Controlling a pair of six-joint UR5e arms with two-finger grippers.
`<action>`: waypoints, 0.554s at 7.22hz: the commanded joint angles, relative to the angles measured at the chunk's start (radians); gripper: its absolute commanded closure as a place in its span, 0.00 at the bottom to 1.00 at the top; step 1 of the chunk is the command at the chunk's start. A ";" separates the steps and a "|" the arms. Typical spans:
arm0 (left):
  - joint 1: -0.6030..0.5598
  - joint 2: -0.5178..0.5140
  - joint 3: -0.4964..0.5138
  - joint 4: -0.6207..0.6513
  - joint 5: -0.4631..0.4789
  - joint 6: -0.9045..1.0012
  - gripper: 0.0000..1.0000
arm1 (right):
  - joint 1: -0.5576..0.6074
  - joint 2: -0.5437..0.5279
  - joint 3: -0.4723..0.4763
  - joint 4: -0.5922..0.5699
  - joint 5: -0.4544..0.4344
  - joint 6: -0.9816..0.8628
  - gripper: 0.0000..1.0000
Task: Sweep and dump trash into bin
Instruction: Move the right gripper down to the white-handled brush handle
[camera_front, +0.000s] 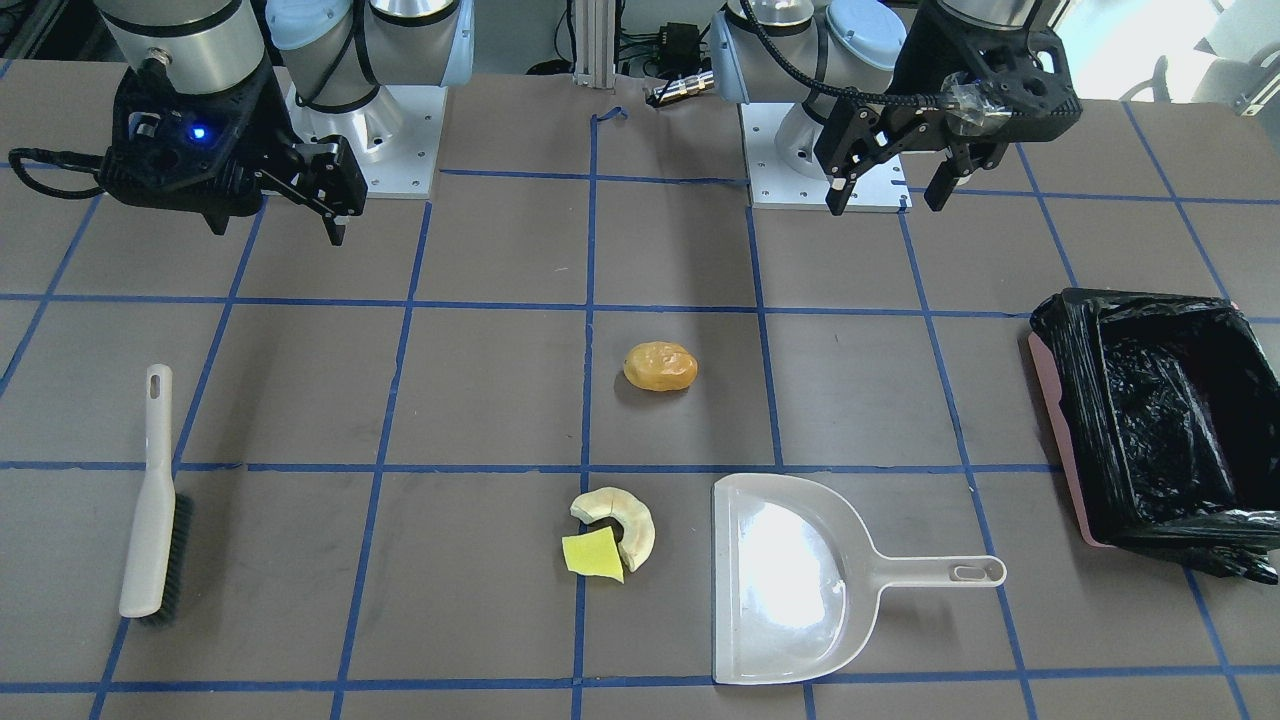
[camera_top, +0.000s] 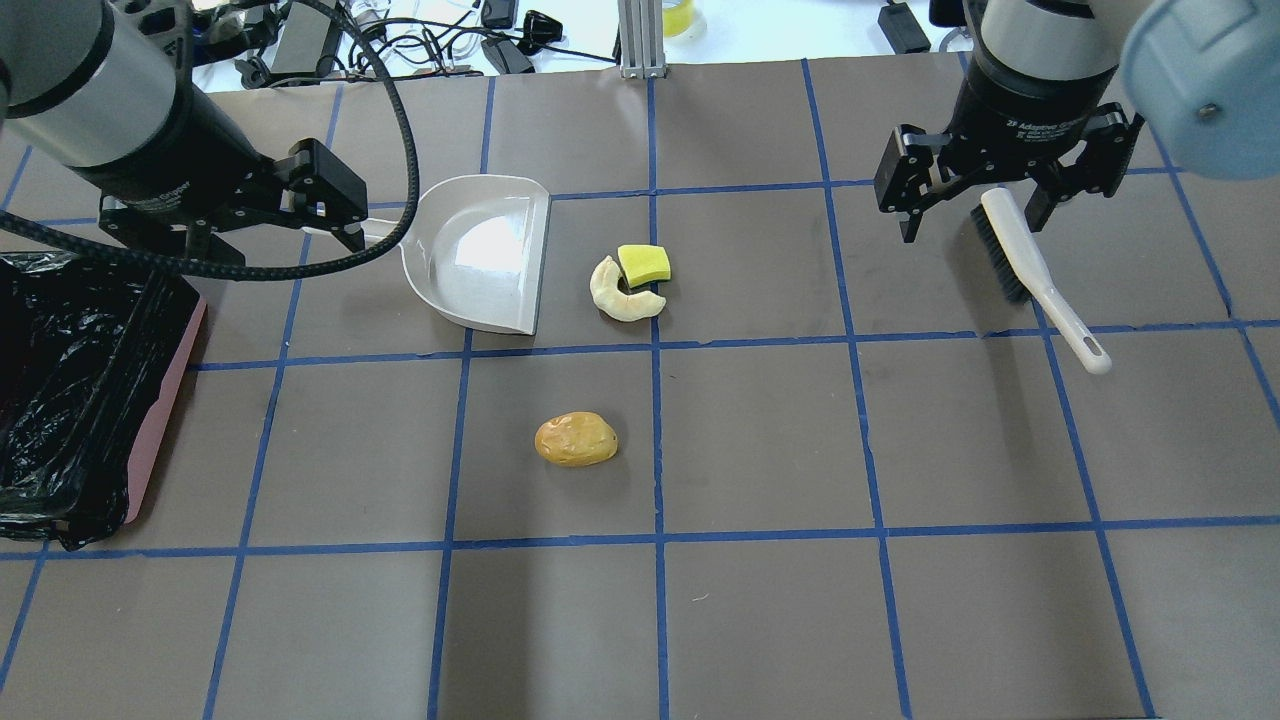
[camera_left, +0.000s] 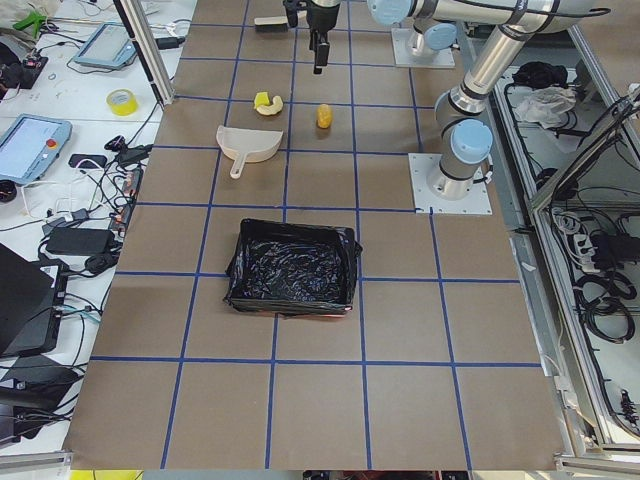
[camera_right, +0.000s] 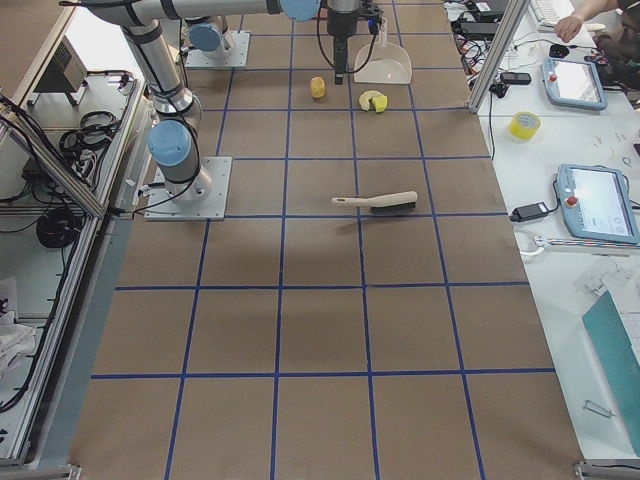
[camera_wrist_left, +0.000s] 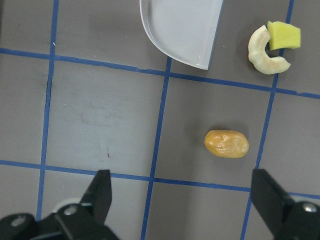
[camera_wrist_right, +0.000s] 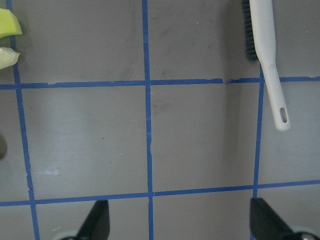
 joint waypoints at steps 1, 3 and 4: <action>0.002 0.005 0.001 -0.004 0.002 0.001 0.00 | 0.000 0.002 0.002 -0.004 -0.002 -0.002 0.00; 0.000 0.005 0.001 -0.004 0.002 0.001 0.00 | -0.011 0.001 0.004 -0.008 -0.003 0.000 0.00; 0.000 0.004 0.001 -0.004 0.002 0.001 0.00 | -0.014 0.001 0.005 -0.015 -0.004 -0.005 0.00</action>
